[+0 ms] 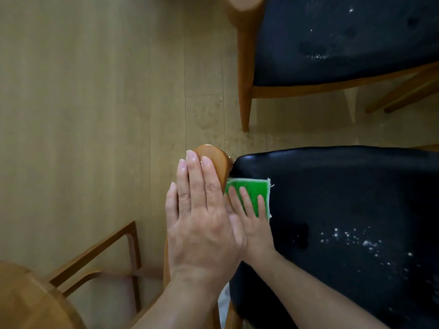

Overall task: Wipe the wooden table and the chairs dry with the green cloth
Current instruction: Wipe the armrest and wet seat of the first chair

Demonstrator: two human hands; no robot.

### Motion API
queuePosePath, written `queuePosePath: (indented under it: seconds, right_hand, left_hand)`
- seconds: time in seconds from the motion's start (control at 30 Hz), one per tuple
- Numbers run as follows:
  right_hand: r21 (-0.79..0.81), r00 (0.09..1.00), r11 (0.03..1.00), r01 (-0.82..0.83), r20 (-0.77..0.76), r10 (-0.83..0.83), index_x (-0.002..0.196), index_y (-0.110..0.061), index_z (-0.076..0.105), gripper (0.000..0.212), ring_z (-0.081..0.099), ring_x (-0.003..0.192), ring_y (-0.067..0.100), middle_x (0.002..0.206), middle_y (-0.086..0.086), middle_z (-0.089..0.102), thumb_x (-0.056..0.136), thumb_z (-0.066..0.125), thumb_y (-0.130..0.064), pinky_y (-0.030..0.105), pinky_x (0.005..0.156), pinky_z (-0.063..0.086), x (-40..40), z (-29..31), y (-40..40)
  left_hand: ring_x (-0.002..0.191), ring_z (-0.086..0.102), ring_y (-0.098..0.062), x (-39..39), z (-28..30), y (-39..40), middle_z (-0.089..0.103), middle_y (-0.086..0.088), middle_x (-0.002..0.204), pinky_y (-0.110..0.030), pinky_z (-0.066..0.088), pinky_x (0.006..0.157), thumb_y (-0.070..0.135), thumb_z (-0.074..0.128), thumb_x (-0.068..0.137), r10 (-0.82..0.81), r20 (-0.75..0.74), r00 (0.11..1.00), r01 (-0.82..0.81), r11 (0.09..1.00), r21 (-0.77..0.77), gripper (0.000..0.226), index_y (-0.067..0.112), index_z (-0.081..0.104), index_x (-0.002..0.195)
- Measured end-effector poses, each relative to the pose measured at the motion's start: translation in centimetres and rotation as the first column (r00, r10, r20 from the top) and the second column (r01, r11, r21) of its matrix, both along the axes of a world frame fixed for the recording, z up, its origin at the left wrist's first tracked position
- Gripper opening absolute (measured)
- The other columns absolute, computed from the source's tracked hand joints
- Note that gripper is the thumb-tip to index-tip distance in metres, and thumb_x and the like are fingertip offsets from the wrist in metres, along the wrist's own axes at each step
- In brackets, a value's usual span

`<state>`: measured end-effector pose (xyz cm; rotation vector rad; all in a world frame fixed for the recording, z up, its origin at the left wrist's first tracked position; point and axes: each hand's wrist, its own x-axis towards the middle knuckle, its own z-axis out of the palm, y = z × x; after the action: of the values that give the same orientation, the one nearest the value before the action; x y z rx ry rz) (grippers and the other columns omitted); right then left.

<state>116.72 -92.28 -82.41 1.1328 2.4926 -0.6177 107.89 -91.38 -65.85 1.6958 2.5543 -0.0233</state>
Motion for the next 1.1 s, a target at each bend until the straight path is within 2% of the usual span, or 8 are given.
queuePosePath:
  seconds: [0.1,0.27,0.53,0.7,0.8,0.9,1.03,1.1]
  right_hand:
    - [0.013,0.998,0.999,-0.053,-0.035,0.053,0.152,-0.018,0.026,0.078,0.007,0.146,0.019,0.160,-0.001,0.018,0.085,0.033,-0.058,0.051,0.115,0.004,1.3,-0.1,0.3]
    - [0.042,0.993,0.995,0.089,-0.083,-0.086,0.145,-0.007,0.039,0.078,0.035,0.140,0.027,0.150,0.007,0.041,0.083,0.025,-0.052,0.057,0.111,0.025,-0.9,0.3,4.3]
    - [0.086,0.996,0.994,0.069,-0.054,-0.064,0.152,-0.009,0.016,0.088,0.006,0.148,0.023,0.160,0.004,0.016,0.078,0.002,-0.055,0.052,0.115,-0.006,-1.5,-0.9,4.9]
    - [0.162,0.972,0.959,0.232,-0.083,-0.221,0.143,-0.013,0.037,0.084,0.024,0.143,0.026,0.149,0.006,0.038,0.079,0.037,-0.068,0.056,0.112,0.012,-1.8,-1.6,9.6]
    - [0.113,0.967,0.960,0.255,-0.046,-0.251,0.135,-0.018,0.044,0.075,0.027,0.140,0.029,0.141,0.004,0.045,0.080,0.038,-0.069,0.058,0.109,0.014,-2.7,-1.0,11.8]
    - [0.110,0.969,0.963,0.245,-0.059,-0.239,0.151,-0.017,0.021,0.074,0.004,0.147,0.029,0.160,0.004,0.015,0.090,0.033,-0.057,0.058,0.113,-0.003,-2.6,-0.4,8.7]
    - [0.118,0.992,0.985,0.125,-0.038,-0.121,0.154,-0.016,-0.003,0.075,-0.030,0.141,0.027,0.162,0.004,-0.012,0.088,0.008,-0.049,0.056,0.108,-0.021,-1.7,-0.9,2.1]
    - [0.076,0.999,0.997,0.033,-0.041,-0.030,0.155,-0.018,0.002,0.077,-0.031,0.140,0.025,0.162,0.002,-0.008,0.091,0.029,-0.052,0.056,0.111,-0.019,-1.1,-1.2,-0.6]
  left_hand:
    - [0.142,0.019,-0.034,0.0,0.0,0.0,0.021,-0.023,0.153,-0.050,0.020,0.112,0.028,0.038,0.081,-0.001,0.007,1.000,0.001,1.000,0.011,0.075,-0.003,0.020,0.146]
    - [0.143,0.017,-0.033,0.1,-0.2,-0.1,0.020,-0.022,0.153,-0.046,0.019,0.112,0.027,0.040,0.079,-0.003,0.013,1.000,0.003,0.999,0.035,0.077,-0.003,0.020,0.146]
    - [0.144,0.014,-0.030,0.1,0.0,-0.1,0.018,-0.021,0.155,-0.042,0.015,0.114,0.024,0.047,0.078,0.010,0.045,0.999,-0.013,0.999,0.048,0.079,-0.002,0.020,0.147]
    - [0.144,0.014,-0.028,0.0,-0.1,-0.3,0.018,-0.019,0.155,-0.040,0.013,0.114,0.023,0.049,0.078,0.016,0.061,0.998,-0.020,0.997,0.075,0.079,-0.001,0.020,0.148]
    - [0.144,0.013,-0.027,0.1,-0.1,-0.2,0.017,-0.018,0.155,-0.039,0.012,0.113,0.023,0.050,0.079,0.008,0.055,0.998,-0.012,0.997,0.077,0.079,-0.001,0.021,0.148]
    - [0.144,0.013,-0.028,0.1,0.1,-0.1,0.017,-0.019,0.155,-0.040,0.012,0.113,0.025,0.050,0.079,0.014,0.043,0.999,-0.016,0.998,0.053,0.080,-0.001,0.020,0.148]
    - [0.144,0.015,-0.031,0.1,0.0,0.0,0.017,-0.020,0.155,-0.043,0.015,0.113,0.026,0.048,0.081,0.001,0.004,1.000,-0.001,1.000,0.024,0.079,-0.002,0.019,0.148]
    - [0.144,0.016,-0.031,0.0,0.0,0.0,0.017,-0.020,0.155,-0.044,0.014,0.113,0.028,0.049,0.082,-0.005,-0.021,1.000,0.006,1.000,0.015,0.078,-0.001,0.018,0.148]
